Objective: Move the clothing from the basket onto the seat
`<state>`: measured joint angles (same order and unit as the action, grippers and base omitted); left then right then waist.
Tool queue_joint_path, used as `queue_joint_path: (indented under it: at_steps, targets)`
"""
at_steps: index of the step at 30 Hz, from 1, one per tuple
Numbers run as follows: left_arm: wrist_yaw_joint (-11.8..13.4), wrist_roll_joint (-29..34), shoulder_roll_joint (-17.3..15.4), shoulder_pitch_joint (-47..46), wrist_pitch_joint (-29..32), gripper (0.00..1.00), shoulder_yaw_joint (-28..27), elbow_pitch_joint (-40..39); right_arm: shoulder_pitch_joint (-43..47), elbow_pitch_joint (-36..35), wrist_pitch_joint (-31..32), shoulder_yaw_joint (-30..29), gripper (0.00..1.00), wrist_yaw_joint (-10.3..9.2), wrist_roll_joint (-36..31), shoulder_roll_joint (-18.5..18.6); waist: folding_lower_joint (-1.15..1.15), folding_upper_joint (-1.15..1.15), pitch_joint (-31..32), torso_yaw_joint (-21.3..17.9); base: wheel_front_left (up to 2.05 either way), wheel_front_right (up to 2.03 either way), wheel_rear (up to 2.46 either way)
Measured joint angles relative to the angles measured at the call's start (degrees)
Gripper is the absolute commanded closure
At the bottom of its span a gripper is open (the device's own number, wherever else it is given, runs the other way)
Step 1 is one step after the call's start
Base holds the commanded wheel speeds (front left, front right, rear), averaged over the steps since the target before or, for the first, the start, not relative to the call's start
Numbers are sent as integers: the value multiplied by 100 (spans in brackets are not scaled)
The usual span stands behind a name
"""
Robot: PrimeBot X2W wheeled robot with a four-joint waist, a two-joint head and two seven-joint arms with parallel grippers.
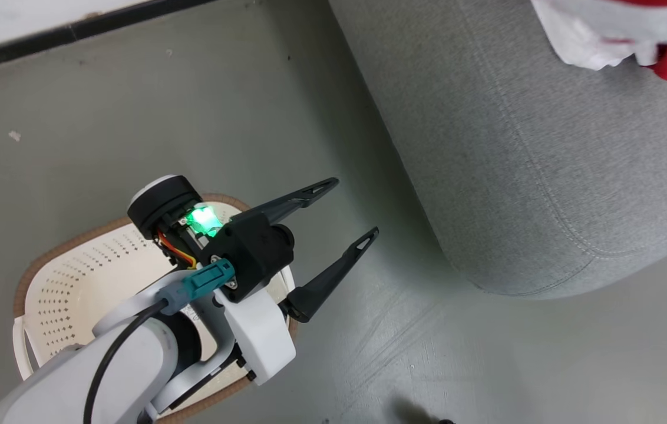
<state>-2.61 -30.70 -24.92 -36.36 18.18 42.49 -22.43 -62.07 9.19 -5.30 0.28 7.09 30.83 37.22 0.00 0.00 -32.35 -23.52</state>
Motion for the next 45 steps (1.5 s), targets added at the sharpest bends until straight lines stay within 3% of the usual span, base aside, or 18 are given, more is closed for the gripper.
queue_joint_path:
  at_steps: [12, 20, 45]
  targets:
    - [53, 56, -214, -95, 145, 0, -138, -293, -1205, 621, 153, -224, 100, 0, -336, 1100, 0, 0, -580, 175, 0, 0, 0]
    - [52, 81, -283, -273, 280, 0, -163, -428, -774, 1571, 229, -107, 100, 1, -320, 689, 0, 0, -964, 262, 0, 0, 0]
    - [36, 160, -481, -425, 391, 0, -277, -554, -982, 3482, 1043, -371, 100, 1, -354, -361, 0, 0, -1636, 360, 0, 0, 0]
